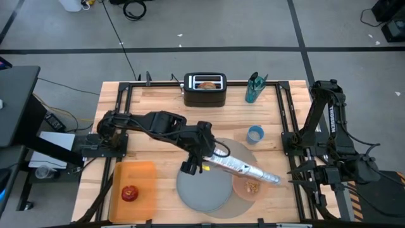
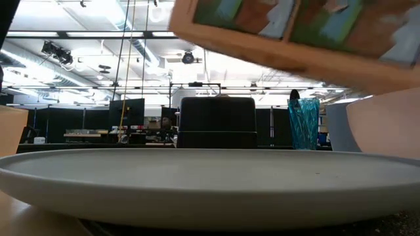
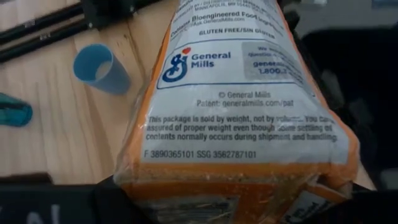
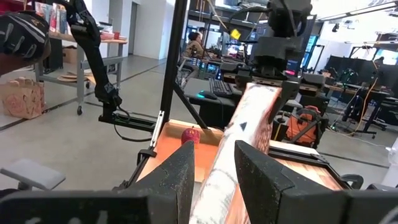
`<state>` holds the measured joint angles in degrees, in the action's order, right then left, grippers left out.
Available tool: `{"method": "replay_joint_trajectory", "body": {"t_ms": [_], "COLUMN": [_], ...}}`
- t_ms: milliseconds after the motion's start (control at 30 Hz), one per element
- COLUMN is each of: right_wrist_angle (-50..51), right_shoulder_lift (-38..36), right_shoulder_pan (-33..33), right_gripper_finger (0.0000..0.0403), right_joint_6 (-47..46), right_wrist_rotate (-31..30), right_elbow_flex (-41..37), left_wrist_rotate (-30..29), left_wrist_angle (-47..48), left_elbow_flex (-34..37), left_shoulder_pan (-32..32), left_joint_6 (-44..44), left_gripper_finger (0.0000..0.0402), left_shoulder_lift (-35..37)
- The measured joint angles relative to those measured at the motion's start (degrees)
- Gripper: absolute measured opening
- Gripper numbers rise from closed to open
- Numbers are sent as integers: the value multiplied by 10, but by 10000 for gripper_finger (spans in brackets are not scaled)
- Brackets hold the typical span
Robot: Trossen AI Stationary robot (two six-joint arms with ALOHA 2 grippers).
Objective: Arrange a breakfast setting
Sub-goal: Pour the cereal into the orange bowl
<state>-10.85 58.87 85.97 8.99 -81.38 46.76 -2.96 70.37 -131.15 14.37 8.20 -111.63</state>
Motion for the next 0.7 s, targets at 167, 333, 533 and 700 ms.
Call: {"method": "replay_joint_trajectory", "body": {"t_ms": [167,333,533,700], "right_wrist_angle": [0,0,0,0], "right_shoulder_lift": [0,0,0,0], "right_shoulder_pan": [0,0,0,0], "right_gripper_finger": [122,122,122,122], "right_joint_6": [0,0,0,0], "right_wrist_rotate": [0,0,0,0], "right_elbow_flex": [0,0,0,0], "left_wrist_rotate": [-1,-2,-2,-10], "left_wrist_angle": [2,-3,-3,2], "left_elbow_flex": [0,0,0,0], "left_shoulder_pan": [0,-4,-2,-5], "left_joint_6": [-3,-15,-4,-2], "left_gripper_finger": [211,211,211,211], "left_shoulder_lift": [0,0,0,0]}}
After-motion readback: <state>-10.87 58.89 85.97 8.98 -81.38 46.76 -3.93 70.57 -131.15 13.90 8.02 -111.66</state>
